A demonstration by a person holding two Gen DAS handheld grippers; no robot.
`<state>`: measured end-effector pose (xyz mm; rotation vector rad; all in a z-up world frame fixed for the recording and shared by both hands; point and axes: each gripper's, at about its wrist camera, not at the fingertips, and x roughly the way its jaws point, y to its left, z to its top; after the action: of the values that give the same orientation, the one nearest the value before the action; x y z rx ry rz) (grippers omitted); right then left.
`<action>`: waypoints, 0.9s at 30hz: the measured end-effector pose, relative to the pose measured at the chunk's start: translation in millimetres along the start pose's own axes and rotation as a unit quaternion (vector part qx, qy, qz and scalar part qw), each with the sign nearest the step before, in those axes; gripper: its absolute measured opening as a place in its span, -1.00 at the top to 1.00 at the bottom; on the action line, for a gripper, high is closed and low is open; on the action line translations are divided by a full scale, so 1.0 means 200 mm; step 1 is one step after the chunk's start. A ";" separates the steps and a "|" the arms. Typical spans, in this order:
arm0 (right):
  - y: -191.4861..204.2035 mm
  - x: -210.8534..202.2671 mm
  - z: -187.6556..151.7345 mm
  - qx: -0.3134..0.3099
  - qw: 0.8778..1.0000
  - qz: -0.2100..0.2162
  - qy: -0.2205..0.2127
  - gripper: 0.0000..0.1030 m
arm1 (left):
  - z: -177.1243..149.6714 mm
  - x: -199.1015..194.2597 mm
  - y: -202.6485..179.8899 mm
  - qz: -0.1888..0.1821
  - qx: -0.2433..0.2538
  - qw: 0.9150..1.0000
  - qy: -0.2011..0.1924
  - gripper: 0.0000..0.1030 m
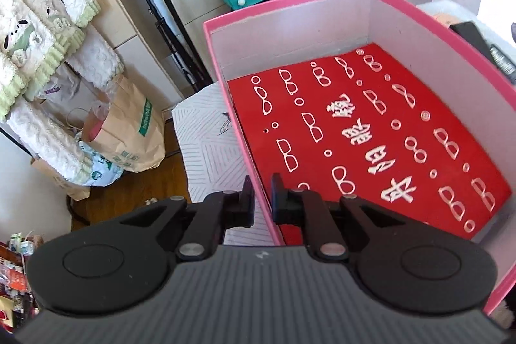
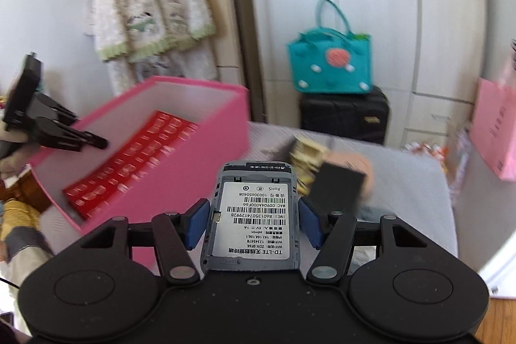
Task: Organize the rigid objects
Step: 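Carry the grey router into the pink box and open the right gripper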
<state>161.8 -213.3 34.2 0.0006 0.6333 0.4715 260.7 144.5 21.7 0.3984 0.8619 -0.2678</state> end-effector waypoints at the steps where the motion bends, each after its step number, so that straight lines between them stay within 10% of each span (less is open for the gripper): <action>1: 0.02 0.00 0.02 -0.006 1.000 0.009 -0.002 -0.27 | 0.00 -0.01 0.00 -0.005 -0.002 1.000 0.000 0.83; 14: 0.51 0.27 0.32 -0.137 0.979 0.144 0.055 -0.27 | -0.08 -0.06 -0.04 -0.055 -0.044 0.996 0.055 0.73; 27: 0.83 0.90 0.49 -0.188 0.957 0.133 0.179 -0.27 | -0.15 -0.07 0.02 -0.100 -0.081 0.991 0.030 0.64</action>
<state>273.1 25.8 35.4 -0.3715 0.8966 0.8599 233.3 162.9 16.1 0.1693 0.9761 -0.3697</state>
